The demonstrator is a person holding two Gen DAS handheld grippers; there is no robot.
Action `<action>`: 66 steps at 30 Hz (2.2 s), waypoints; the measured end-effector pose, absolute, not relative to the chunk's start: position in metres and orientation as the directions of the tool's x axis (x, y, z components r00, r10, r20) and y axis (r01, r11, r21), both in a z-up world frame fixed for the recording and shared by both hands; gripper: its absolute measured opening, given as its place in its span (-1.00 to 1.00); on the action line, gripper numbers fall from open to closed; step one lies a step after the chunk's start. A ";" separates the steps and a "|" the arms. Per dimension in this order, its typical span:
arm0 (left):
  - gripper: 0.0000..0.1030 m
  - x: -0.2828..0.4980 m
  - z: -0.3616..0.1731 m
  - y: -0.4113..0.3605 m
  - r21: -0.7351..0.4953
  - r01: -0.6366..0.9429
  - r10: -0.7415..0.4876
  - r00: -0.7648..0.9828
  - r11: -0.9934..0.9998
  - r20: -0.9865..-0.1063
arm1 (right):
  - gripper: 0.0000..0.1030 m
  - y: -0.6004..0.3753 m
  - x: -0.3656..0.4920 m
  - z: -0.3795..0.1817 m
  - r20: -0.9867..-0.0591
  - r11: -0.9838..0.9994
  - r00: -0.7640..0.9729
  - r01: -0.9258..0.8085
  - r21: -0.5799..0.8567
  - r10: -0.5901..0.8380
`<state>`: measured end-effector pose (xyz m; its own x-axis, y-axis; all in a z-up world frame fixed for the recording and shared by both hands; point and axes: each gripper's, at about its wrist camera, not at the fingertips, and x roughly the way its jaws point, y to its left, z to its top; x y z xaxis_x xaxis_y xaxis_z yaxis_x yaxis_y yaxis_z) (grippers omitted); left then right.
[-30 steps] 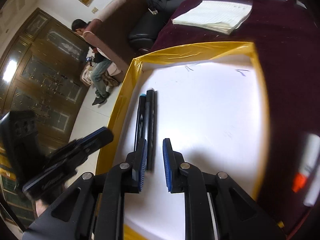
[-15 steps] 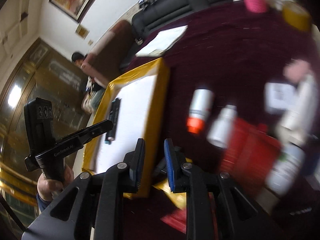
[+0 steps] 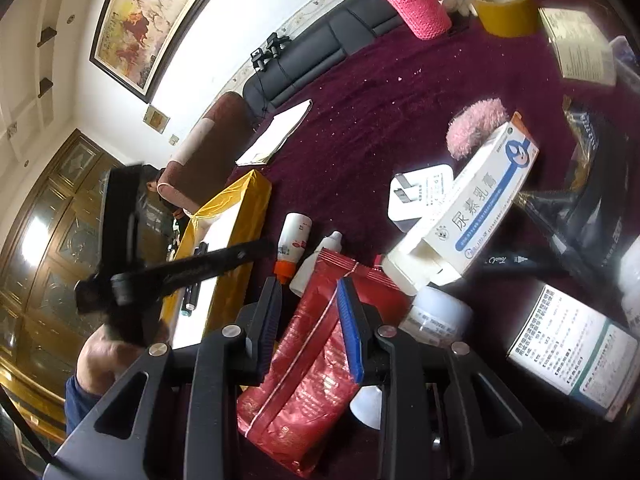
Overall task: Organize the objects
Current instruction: 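Grasp the orange-capped white bottle with the left tool while the right grasps the white dropper bottle, then set both bottles upright in the tray and open both tools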
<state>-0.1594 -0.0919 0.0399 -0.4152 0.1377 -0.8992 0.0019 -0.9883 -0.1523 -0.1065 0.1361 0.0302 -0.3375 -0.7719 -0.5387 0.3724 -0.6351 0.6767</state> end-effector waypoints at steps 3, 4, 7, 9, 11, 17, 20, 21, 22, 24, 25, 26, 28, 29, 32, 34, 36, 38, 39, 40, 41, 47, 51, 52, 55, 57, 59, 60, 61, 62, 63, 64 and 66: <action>-0.59 -0.172 0.035 -0.083 -0.121 0.002 0.110 -0.410 -0.993 -0.905 | -0.49 0.139 -0.104 0.030 -0.517 -0.610 -0.326 0.376 0.698 -0.792; -0.57 -0.176 0.031 -0.079 -0.092 0.005 0.082 -0.403 -0.996 -0.912 | -0.49 0.140 -0.104 0.031 -0.512 -0.606 -0.325 0.380 0.699 -0.795; -0.57 -0.181 0.019 -0.075 -0.089 -0.002 0.083 -0.389 -0.996 -0.918 | -0.49 0.141 -0.105 0.027 -0.514 -0.605 -0.320 0.379 0.701 -0.796; -0.57 -0.179 0.019 -0.074 -0.075 -0.006 0.071 -0.408 -0.997 -0.910 | -0.49 0.140 -0.106 0.025 -0.514 -0.602 -0.315 0.376 0.705 -0.798; -0.56 -0.171 0.021 -0.079 -0.117 0.004 0.105 -0.418 -0.993 -0.902 | -0.49 0.139 -0.107 0.024 -0.522 -0.611 -0.319 0.375 0.697 -0.791; -0.56 -0.133 0.056 -0.096 -0.193 -0.031 0.180 -0.528 -0.981 -0.830 | -0.49 0.132 -0.103 0.027 -0.544 -0.637 -0.332 0.397 0.661 -0.771; -0.56 -0.115 0.076 -0.114 -0.268 -0.055 0.248 -0.589 -0.962 -0.769 | -0.49 0.118 -0.096 0.038 -0.561 -0.646 -0.324 0.428 0.632 -0.762; -0.56 -0.112 0.080 -0.119 -0.288 -0.060 0.265 -0.603 -0.956 -0.753 | -0.49 0.109 -0.096 0.041 -0.576 -0.653 -0.312 0.426 0.626 -0.756; -0.56 -0.109 0.083 -0.124 -0.307 -0.065 0.280 -0.616 -0.950 -0.736 | -0.49 0.103 -0.098 0.041 -0.594 -0.663 -0.301 0.418 0.621 -0.746; -0.56 -0.109 0.091 -0.130 -0.327 -0.093 0.309 -0.632 -0.941 -0.710 | -0.49 0.088 -0.102 0.040 -0.641 -0.694 -0.281 0.399 0.599 -0.715; -0.56 -0.109 0.094 -0.134 -0.327 -0.098 0.311 -0.641 -0.940 -0.701 | -0.49 0.078 -0.105 0.039 -0.664 -0.709 -0.271 0.395 0.584 -0.697; -0.56 -0.106 0.096 -0.139 -0.326 -0.095 0.306 -0.654 -0.941 -0.692 | -0.49 0.071 -0.108 0.039 -0.682 -0.722 -0.264 0.392 0.570 -0.682; -0.56 -0.106 0.092 -0.144 -0.335 -0.097 0.314 -0.651 -0.937 -0.691 | -0.49 0.057 -0.115 0.035 -0.737 -0.762 -0.243 0.373 0.529 -0.631; -0.56 -0.106 0.090 -0.148 -0.353 -0.089 0.324 -0.649 -0.931 -0.689 | -0.49 0.053 -0.118 0.033 -0.757 -0.782 -0.242 0.355 0.513 -0.607; -0.56 -0.107 0.083 -0.156 -0.381 -0.078 0.340 -0.637 -0.921 -0.692 | -0.50 0.045 -0.124 0.029 -0.826 -0.848 -0.247 0.316 0.426 -0.507; -0.56 -0.106 0.080 -0.161 -0.393 -0.070 0.344 -0.636 -0.917 -0.690 | -0.50 0.043 -0.129 0.023 -0.856 -0.874 -0.240 0.298 0.384 -0.458; -0.56 -0.105 0.079 -0.164 -0.401 -0.069 0.349 -0.636 -0.914 -0.688 | -0.50 0.042 -0.132 0.019 -0.875 -0.893 -0.239 0.279 0.353 -0.421; -0.56 -0.104 0.079 -0.166 -0.409 -0.069 0.356 -0.636 -0.910 -0.685 | -0.50 0.040 -0.136 0.013 -0.890 -0.906 -0.236 0.271 0.325 -0.389; -0.56 -0.104 0.078 -0.167 -0.412 -0.068 0.358 -0.636 -0.908 -0.684 | -0.50 0.039 -0.137 0.011 -0.893 -0.908 -0.234 0.270 0.320 -0.384; -0.56 -0.104 0.078 -0.168 -0.415 -0.066 0.359 -0.635 -0.907 -0.684 | -0.50 0.037 -0.138 0.011 -0.896 -0.910 -0.235 0.272 0.313 -0.378; -0.56 -0.105 0.076 -0.169 -0.418 -0.062 0.360 -0.632 -0.906 -0.686 | -0.50 0.036 -0.138 0.011 -0.899 -0.914 -0.239 0.273 0.302 -0.368; -0.56 -0.109 0.067 -0.171 -0.429 -0.050 0.366 -0.615 -0.902 -0.699 | -0.50 0.032 -0.134 0.014 -0.903 -0.916 -0.253 0.297 0.269 -0.347; -0.56 -0.108 0.068 -0.172 -0.438 -0.054 0.375 -0.616 -0.897 -0.693 | -0.54 0.035 -0.134 0.014 -0.887 -0.908 -0.276 0.312 0.281 -0.370; -0.56 -0.107 0.070 -0.174 -0.451 -0.058 0.386 -0.619 -0.891 -0.684 | -0.54 0.037 -0.134 0.014 -0.883 -0.906 -0.282 0.315 0.284 -0.375; -0.56 -0.104 0.075 -0.179 -0.463 -0.057 0.391 -0.632 -0.884 -0.669 | -0.54 0.039 -0.130 0.021 -0.860 -0.888 -0.283 0.318 0.334 -0.425; -0.56 -0.103 0.077 -0.184 -0.476 -0.054 0.397 -0.639 -0.878 -0.659 | -0.54 0.035 -0.127 0.029 -0.850 -0.883 -0.301 0.333 0.330 -0.432; -0.56 -0.102 0.078 -0.189 -0.484 -0.047 0.397 -0.644 -0.874 -0.654 | -0.54 0.031 -0.122 0.038 -0.840 -0.876 -0.310 0.347 0.336 -0.445; -0.56 -0.101 0.079 -0.192 -0.489 -0.045 0.399 -0.646 -0.871 -0.651 | -0.54 0.028 -0.120 0.041 -0.837 -0.871 -0.309 0.354 0.340 -0.452; -0.56 -0.101 0.080 -0.194 -0.494 -0.044 0.401 -0.648 -0.868 -0.647 | -0.54 0.023 -0.119 0.045 -0.833 -0.866 -0.308 0.363 0.344 -0.460; -0.56 -0.100 0.081 -0.197 -0.500 -0.041 0.402 -0.653 -0.865 -0.642 | -0.54 0.020 -0.119 0.047 -0.830 -0.864 -0.310 0.368 0.345 -0.464; -0.56 -0.098 0.083 -0.201 -0.506 -0.040 0.404 -0.659 -0.861 -0.635 | -0.54 0.016 -0.117 0.049 -0.828 -0.862 -0.312 0.374 0.344 -0.466; -0.56 -0.097 0.085 -0.205 -0.511 -0.039 0.404 -0.665 -0.859 -0.628 | -0.54 0.011 -0.117 0.052 -0.826 -0.858 -0.312 0.382 0.343 -0.469; -0.56 -0.093 0.089 -0.217 -0.523 -0.030 0.402 -0.678 -0.852 -0.616 | -0.54 -0.001 -0.117 0.057 -0.820 -0.850 -0.311 0.394 0.349 -0.481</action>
<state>-0.0934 -0.2166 0.0890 -0.6780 0.4018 -0.6155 -0.0302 -0.8519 -0.5229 -0.1173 -0.0013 0.0568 -0.3110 -0.4810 -0.8197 0.3945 -0.8500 0.3491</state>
